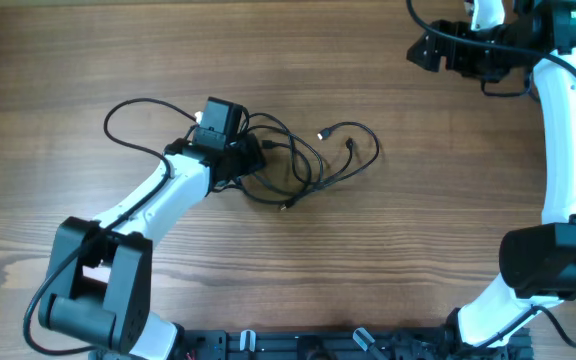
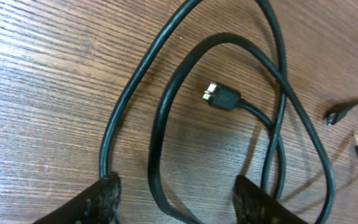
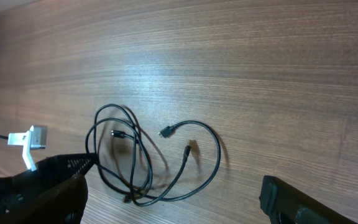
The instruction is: Untangle cables
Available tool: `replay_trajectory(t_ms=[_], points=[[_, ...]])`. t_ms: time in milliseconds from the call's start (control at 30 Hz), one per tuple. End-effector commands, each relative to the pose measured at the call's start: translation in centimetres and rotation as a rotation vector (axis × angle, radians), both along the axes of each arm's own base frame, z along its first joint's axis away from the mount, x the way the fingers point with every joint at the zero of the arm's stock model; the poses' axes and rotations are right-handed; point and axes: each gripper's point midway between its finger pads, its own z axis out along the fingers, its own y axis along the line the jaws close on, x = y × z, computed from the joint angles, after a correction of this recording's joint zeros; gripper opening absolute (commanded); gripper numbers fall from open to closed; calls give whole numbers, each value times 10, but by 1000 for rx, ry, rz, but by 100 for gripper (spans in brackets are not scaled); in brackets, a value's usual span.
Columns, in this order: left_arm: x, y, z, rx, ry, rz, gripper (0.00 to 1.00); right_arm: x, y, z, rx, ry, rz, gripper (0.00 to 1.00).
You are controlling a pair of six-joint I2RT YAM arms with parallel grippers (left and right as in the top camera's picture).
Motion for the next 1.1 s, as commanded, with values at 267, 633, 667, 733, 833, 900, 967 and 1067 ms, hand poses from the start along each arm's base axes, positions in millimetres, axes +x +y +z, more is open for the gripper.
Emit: replay_trajectory(t_ms=[267, 633, 667, 733, 833, 900, 967, 1067], points=[[-2, 2, -32, 27, 56, 5, 35, -5, 1, 1, -19, -2, 15, 91], [14, -31, 21, -94, -81, -195, 4, -5, 1, 1, -20, -4, 18, 91], [15, -38, 40, -123, -109, -231, 4, -5, 1, 1, -20, -5, 18, 91], [17, -46, 81, -165, -168, -280, 4, -5, 1, 1, -20, -4, 18, 91], [14, -55, 141, -213, -267, -334, 4, -5, 1, 1, -20, -4, 18, 91], [11, -56, 187, -240, -360, -348, 4, -5, 1, 1, -20, -4, 18, 91], [4, -56, 227, -268, -458, -363, 4, -5, 1, 1, -20, -3, 18, 91], [-13, -54, 277, -309, -592, -386, 4, -5, 1, 1, -20, -4, 18, 91]])
